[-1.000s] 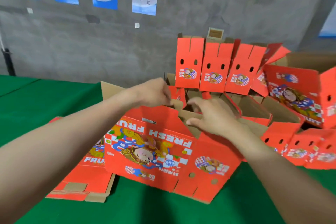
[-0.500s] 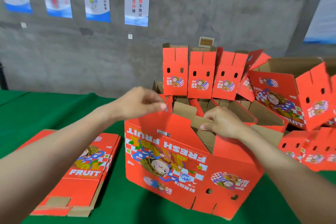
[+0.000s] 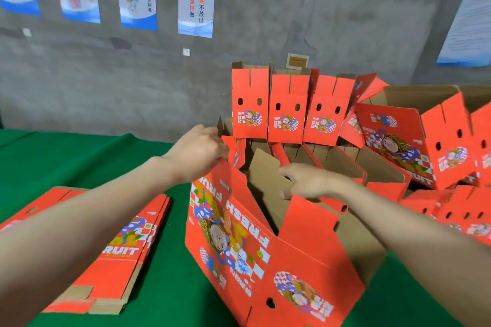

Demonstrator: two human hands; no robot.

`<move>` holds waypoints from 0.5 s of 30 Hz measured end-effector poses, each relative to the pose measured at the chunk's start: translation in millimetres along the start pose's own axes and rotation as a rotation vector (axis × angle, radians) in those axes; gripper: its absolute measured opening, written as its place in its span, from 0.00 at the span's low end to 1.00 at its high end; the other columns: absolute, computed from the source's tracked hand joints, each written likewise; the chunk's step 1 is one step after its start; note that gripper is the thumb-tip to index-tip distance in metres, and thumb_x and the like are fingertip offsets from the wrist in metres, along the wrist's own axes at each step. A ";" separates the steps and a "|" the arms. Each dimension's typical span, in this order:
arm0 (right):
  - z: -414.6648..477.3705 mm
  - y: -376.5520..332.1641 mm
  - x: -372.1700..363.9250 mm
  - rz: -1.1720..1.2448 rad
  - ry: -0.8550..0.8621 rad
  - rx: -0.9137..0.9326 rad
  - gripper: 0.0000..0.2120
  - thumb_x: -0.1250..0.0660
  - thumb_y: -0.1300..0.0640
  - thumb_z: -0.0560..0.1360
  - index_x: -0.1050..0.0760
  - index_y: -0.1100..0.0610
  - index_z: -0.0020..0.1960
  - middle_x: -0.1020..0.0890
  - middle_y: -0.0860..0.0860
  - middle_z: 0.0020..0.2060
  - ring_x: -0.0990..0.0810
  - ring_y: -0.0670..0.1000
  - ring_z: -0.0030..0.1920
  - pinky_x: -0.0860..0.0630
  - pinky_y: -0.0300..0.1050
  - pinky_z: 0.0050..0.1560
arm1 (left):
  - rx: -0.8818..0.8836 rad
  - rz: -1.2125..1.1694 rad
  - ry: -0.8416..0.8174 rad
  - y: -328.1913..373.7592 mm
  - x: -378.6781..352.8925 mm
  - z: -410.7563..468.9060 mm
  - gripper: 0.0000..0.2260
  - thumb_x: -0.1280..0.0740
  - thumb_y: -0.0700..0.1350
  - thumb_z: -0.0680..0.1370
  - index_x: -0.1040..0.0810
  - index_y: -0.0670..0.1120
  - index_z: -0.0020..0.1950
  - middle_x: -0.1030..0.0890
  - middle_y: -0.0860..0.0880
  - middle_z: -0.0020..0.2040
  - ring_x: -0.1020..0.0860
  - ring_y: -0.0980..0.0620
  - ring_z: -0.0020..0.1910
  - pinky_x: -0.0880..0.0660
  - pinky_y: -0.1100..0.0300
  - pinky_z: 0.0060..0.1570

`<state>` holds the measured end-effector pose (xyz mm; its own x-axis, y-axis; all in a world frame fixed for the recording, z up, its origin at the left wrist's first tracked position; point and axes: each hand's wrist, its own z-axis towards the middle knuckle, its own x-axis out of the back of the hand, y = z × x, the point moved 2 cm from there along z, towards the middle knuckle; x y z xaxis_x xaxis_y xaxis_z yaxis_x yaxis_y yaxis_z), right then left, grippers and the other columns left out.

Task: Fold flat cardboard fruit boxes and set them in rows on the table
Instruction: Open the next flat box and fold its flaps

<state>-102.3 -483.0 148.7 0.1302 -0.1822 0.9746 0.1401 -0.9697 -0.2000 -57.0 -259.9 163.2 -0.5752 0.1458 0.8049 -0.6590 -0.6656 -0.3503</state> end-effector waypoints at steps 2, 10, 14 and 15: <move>5.0 -3.3 -6.5 0.092 0.063 0.004 0.14 0.34 0.61 0.75 0.37 0.54 0.36 0.33 0.46 0.35 0.36 0.43 0.31 0.39 0.32 0.24 | 0.087 0.056 -0.016 -4.7 5.2 2.9 0.15 0.40 0.39 0.76 0.22 0.53 0.59 0.20 0.55 0.55 0.28 0.50 0.58 0.34 0.58 0.54; 22.8 -34.4 -23.2 0.720 0.149 -0.189 0.09 0.41 0.68 0.73 0.34 0.59 0.36 0.31 0.48 0.20 0.36 0.42 0.15 0.42 0.32 0.18 | -0.032 -0.703 -0.088 92.8 58.3 -33.4 0.11 0.34 0.49 0.77 0.20 0.44 0.54 0.18 0.49 0.48 0.21 0.53 0.47 0.26 0.57 0.50; 31.3 -58.1 -32.4 0.711 0.197 -0.216 0.15 0.37 0.68 0.73 0.36 0.62 0.59 0.28 0.54 0.35 0.28 0.47 0.29 0.36 0.35 0.19 | 0.152 -0.414 -0.385 92.4 54.0 -51.7 0.23 0.45 0.61 0.79 0.28 0.46 0.64 0.22 0.45 0.56 0.25 0.44 0.56 0.30 0.53 0.59; 33.0 -62.6 -33.6 0.728 0.227 -0.227 0.23 0.38 0.69 0.73 0.40 0.61 0.66 0.28 0.54 0.39 0.26 0.50 0.32 0.35 0.35 0.18 | 0.135 -0.329 -0.496 88.4 54.8 -56.9 0.29 0.52 0.66 0.78 0.26 0.46 0.60 0.22 0.47 0.51 0.25 0.44 0.52 0.30 0.52 0.61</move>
<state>-83.1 -410.9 125.2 -0.0947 -0.7881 0.6083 -0.1096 -0.5991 -0.7932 -174.4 -269.1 149.1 -0.0360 0.0234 0.9991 -0.6776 -0.7354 -0.0072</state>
